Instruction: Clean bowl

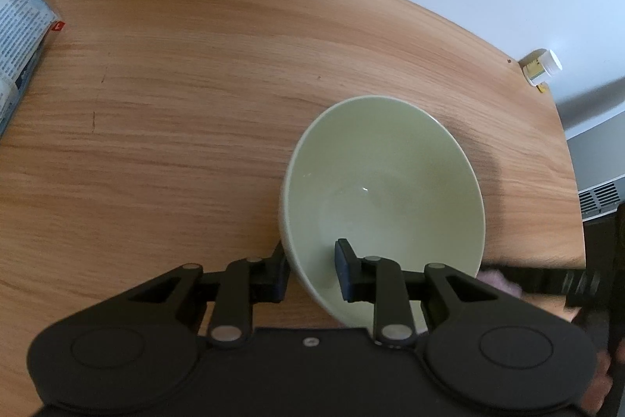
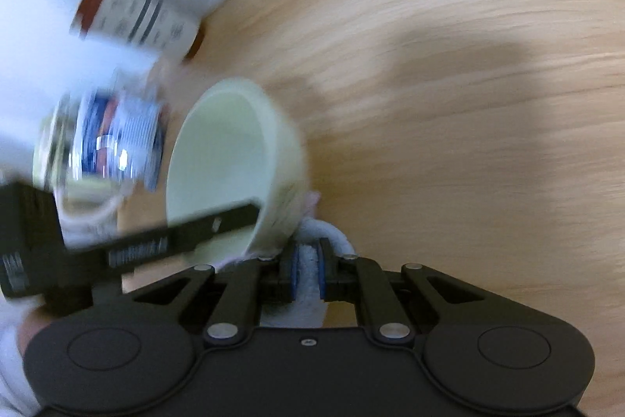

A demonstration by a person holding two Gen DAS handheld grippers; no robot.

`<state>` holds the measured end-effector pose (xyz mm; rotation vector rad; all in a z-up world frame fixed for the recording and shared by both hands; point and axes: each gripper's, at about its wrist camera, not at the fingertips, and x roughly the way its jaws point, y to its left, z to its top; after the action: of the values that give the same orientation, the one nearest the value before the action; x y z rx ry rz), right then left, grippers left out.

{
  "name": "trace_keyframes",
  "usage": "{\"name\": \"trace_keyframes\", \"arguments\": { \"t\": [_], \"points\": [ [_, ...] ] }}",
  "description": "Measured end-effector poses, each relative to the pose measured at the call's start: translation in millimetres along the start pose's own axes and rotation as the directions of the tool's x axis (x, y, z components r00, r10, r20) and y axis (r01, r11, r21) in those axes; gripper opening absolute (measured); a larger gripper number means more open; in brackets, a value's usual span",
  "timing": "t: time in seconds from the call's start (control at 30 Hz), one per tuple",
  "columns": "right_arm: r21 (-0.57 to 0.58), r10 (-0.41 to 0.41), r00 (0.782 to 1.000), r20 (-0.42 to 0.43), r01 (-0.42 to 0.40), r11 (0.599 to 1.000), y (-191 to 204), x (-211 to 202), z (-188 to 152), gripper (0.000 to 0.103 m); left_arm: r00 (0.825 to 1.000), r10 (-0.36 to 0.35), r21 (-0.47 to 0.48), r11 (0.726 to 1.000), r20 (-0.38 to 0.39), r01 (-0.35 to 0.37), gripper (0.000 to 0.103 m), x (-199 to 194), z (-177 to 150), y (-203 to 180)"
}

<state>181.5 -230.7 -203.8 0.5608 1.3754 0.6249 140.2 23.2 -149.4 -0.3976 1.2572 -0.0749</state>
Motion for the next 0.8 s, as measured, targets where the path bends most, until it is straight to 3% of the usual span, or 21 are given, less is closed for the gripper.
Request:
{"name": "trace_keyframes", "arguments": {
  "t": [0.2,0.27,0.33,0.4,0.5,0.57,0.63,0.67,0.8],
  "points": [
    [0.098,0.032,0.998,0.058,-0.038,0.994,-9,5,17,0.008,1.0,0.001,0.001,1.0,-0.001,-0.001,0.025,0,1,-1],
    [0.075,0.006,0.997,0.073,-0.012,0.997,-8,5,16,0.012,1.0,-0.001,-0.002,1.0,-0.007,0.001,0.025,1,1,0],
    [0.03,-0.021,0.997,0.081,0.018,0.999,-5,3,15,0.014,1.0,-0.002,-0.004,1.0,-0.011,0.002,0.025,0,0,0],
    [-0.044,-0.034,0.995,0.094,0.038,0.998,1,-7,16,0.031,1.0,-0.002,-0.002,1.0,-0.013,0.002,0.026,0,0,0],
    [-0.233,-0.107,0.988,0.115,0.131,0.964,15,-27,15,0.041,1.0,-0.003,-0.002,1.0,-0.017,0.003,0.026,0,0,1],
    [-0.346,-0.139,0.984,0.111,0.169,0.923,23,-36,10,0.042,1.0,-0.005,-0.004,1.0,-0.022,0.005,0.026,0,1,1],
    [-0.494,-0.198,0.978,0.057,0.2,0.846,34,-40,-6,0.042,1.0,-0.005,-0.008,1.0,-0.028,0.005,0.026,0,1,2],
    [-0.515,-0.21,0.976,0.049,0.205,0.832,35,-42,-11,0.042,1.0,-0.005,-0.011,1.0,-0.03,0.005,0.026,0,1,2],
    [-0.505,-0.175,0.983,0.053,0.178,0.845,41,-51,-23,0.043,0.999,-0.005,-0.014,1.0,-0.034,0.005,0.026,0,2,3]
  ]
}}
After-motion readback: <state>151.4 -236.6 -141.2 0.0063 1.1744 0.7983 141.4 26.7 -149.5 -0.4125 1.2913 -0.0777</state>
